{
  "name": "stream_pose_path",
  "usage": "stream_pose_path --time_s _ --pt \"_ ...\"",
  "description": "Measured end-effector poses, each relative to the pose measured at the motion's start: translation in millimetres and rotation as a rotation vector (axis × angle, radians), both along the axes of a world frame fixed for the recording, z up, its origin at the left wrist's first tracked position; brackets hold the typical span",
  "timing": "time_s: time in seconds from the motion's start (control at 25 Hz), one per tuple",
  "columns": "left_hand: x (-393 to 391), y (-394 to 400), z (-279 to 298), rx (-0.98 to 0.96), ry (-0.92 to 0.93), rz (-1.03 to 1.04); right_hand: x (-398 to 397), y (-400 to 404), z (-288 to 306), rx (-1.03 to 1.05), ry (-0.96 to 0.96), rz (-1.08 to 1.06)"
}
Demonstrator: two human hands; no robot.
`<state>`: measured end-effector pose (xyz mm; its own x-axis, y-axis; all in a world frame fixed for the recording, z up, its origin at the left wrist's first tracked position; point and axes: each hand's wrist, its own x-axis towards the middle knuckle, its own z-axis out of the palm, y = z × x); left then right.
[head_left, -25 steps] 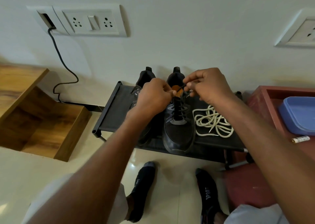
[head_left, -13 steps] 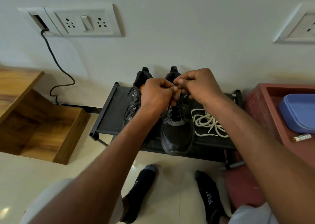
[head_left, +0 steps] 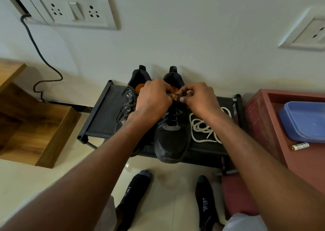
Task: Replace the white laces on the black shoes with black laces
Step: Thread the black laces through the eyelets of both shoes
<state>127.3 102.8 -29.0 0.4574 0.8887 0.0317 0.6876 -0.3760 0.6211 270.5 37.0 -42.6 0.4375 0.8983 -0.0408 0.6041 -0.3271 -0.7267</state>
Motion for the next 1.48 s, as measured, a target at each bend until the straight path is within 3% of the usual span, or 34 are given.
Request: stream_pose_path --time_s 0.24,0.48,0.72,0.88,1.0,1.2,1.48 --pt "-8.3 8.0 -1.4 -0.004 0.039 -0.020 0.2 1.7 1.4 -0.051 0.092 0.037" --pt "-8.4 4.5 0.3 0.009 0.117 -0.085 -3.6 1.0 -6.3 0.044 -0.029 0.016" --pt "-6.2 2.2 13.2 0.155 0.377 -0.104 -6.1 0.8 -1.9 0.018 -0.109 0.072" --pt "-2.3 0.5 11.8 0.194 0.453 -0.045 -5.2 0.3 -0.8 0.010 -0.110 0.067" --pt "0.2 0.0 7.2 0.144 0.434 -0.014 -8.1 -0.4 -1.6 0.049 -0.101 0.059" --pt "-5.1 5.8 2.6 -0.074 0.209 0.006 -5.8 2.0 -4.2 0.049 -0.066 0.016" --pt "-0.7 8.1 -3.3 -0.008 0.265 -0.073 -5.6 2.2 -4.1 0.023 -0.102 0.034"
